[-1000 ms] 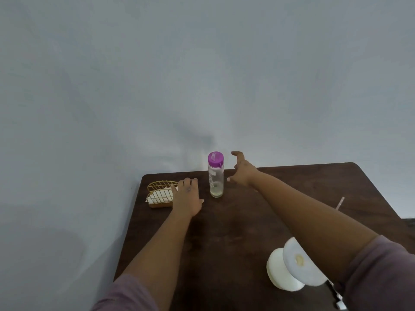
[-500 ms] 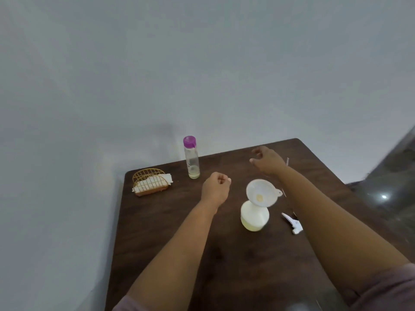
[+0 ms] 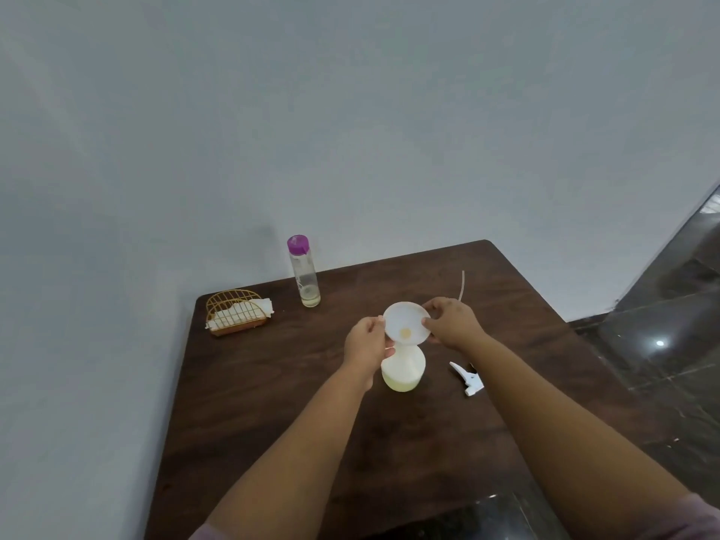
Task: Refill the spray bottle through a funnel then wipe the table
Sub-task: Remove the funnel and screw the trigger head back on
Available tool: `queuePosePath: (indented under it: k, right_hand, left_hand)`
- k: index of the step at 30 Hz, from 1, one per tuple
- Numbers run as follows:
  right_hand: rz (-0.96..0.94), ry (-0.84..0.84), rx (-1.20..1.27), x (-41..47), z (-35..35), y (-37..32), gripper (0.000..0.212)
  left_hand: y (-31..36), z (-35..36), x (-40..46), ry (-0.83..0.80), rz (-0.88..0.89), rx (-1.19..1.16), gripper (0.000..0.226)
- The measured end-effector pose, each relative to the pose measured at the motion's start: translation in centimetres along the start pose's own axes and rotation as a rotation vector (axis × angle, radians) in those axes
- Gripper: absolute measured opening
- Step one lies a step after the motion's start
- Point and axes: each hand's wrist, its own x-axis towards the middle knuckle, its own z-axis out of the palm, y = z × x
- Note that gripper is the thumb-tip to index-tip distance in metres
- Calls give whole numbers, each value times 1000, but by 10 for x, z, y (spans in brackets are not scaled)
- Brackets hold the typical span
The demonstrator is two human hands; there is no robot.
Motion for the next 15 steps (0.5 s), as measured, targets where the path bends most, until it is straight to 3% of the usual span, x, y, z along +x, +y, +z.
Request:
queuePosePath:
  k: [3, 8, 15]
  right_hand:
    - [-49, 67, 24, 3, -8, 2, 27]
    - [-202, 72, -40, 8, -17, 0, 28]
    - [-252, 55, 27, 20, -18, 7, 26]
  left_hand:
    - [-4, 4, 0, 76, 29, -10, 24]
    - [-27, 8, 1, 58, 150, 438, 43]
    - [-37, 30, 11, 74, 207, 567, 55]
